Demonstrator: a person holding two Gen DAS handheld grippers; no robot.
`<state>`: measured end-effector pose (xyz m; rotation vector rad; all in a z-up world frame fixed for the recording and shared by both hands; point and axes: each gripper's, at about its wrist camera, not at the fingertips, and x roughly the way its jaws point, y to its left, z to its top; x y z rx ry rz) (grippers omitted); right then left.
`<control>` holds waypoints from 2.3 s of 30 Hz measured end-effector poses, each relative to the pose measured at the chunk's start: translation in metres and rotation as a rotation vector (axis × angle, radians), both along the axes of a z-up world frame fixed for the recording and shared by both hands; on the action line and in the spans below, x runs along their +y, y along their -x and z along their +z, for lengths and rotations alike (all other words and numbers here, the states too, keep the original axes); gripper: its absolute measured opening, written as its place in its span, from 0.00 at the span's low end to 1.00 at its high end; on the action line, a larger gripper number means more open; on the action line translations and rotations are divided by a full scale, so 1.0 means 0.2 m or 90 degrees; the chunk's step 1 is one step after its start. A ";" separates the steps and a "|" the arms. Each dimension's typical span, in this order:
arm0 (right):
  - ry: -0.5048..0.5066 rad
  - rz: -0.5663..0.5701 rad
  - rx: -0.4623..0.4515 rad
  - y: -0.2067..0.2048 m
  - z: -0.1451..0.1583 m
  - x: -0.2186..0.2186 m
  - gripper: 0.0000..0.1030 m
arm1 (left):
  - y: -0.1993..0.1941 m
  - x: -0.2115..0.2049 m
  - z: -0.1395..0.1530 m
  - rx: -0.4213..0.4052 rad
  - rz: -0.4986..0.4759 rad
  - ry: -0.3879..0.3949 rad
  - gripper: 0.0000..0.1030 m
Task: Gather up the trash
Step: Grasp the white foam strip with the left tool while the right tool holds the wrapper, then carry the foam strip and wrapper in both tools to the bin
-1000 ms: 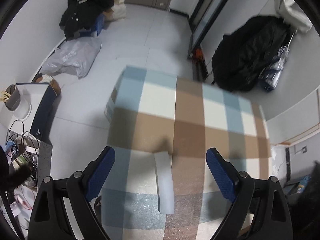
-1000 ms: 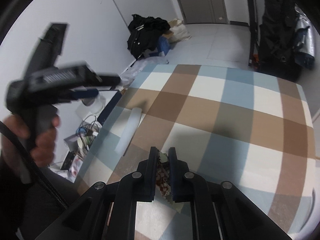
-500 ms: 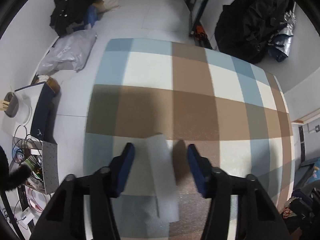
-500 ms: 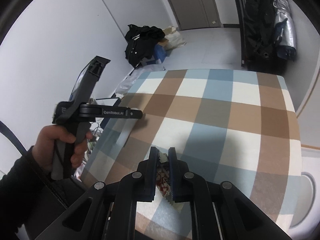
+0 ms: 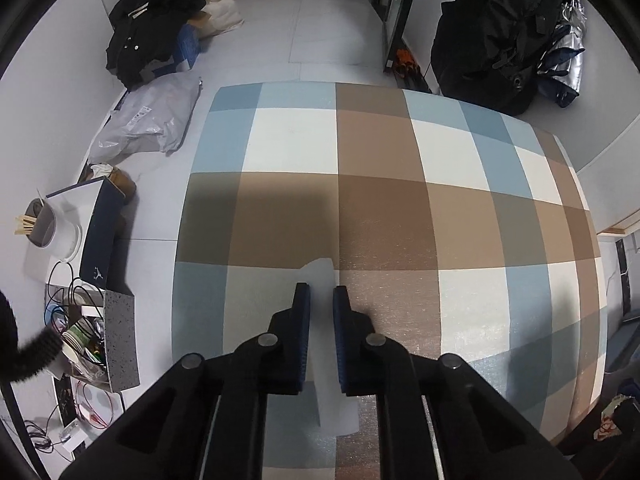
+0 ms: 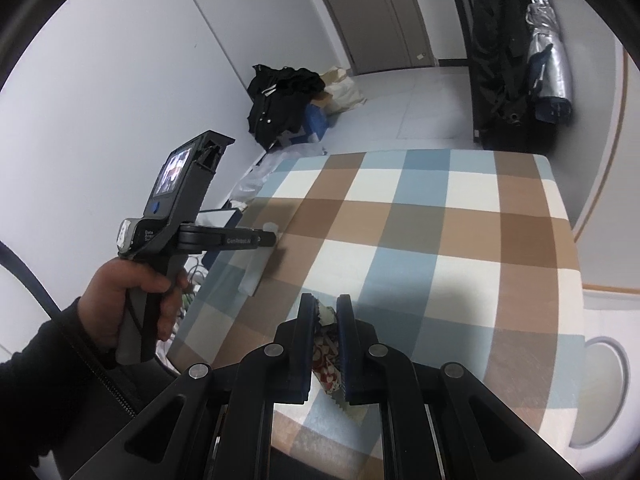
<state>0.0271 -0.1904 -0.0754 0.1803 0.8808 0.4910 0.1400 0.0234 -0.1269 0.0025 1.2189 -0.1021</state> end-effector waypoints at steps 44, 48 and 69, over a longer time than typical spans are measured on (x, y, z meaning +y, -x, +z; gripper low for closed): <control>-0.038 -0.126 -0.161 0.31 0.64 -0.65 0.10 | 0.32 -0.57 0.64 -0.260 -0.140 0.101 0.05; -0.042 -0.172 -0.179 0.33 0.70 -0.82 0.10 | 0.33 -0.75 0.72 -0.268 -0.177 0.131 0.05; -0.058 -0.393 -0.118 0.44 0.44 -1.68 0.10 | 0.38 -1.64 0.68 -0.196 -0.370 0.195 0.05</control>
